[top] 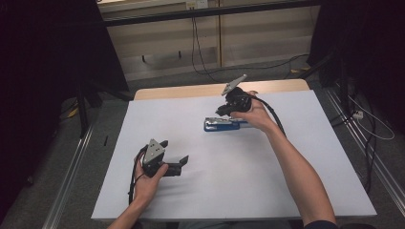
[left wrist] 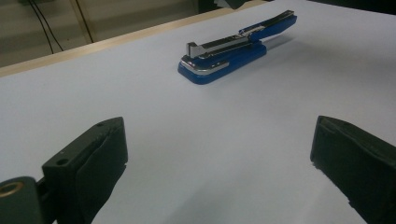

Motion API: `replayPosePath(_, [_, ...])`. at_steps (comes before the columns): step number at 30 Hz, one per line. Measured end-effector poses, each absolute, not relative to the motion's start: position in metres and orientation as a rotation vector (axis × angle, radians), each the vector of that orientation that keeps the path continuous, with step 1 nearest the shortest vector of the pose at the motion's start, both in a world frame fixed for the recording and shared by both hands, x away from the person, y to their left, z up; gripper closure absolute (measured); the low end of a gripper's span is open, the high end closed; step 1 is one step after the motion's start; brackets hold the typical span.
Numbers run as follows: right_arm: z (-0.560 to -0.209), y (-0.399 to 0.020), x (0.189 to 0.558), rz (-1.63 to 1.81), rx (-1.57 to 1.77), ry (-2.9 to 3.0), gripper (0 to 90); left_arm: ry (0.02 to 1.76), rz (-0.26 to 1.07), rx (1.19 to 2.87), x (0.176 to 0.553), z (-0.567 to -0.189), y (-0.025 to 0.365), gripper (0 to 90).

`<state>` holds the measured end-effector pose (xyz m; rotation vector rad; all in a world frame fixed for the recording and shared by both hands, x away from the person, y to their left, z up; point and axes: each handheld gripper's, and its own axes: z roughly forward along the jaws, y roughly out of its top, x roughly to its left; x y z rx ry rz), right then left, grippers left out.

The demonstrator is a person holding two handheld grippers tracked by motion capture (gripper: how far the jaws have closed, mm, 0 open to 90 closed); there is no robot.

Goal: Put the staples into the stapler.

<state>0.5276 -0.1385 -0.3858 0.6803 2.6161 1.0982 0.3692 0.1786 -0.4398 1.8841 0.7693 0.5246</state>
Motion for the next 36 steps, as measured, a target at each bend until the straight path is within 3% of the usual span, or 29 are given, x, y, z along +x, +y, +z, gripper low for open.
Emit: replayPosePath(36, [-0.408, -0.107, 0.545, 1.001, 0.536, 2.749, 79.5, 0.786, 0.533, 1.859, 0.372, -0.439, 0.185, 4.0])
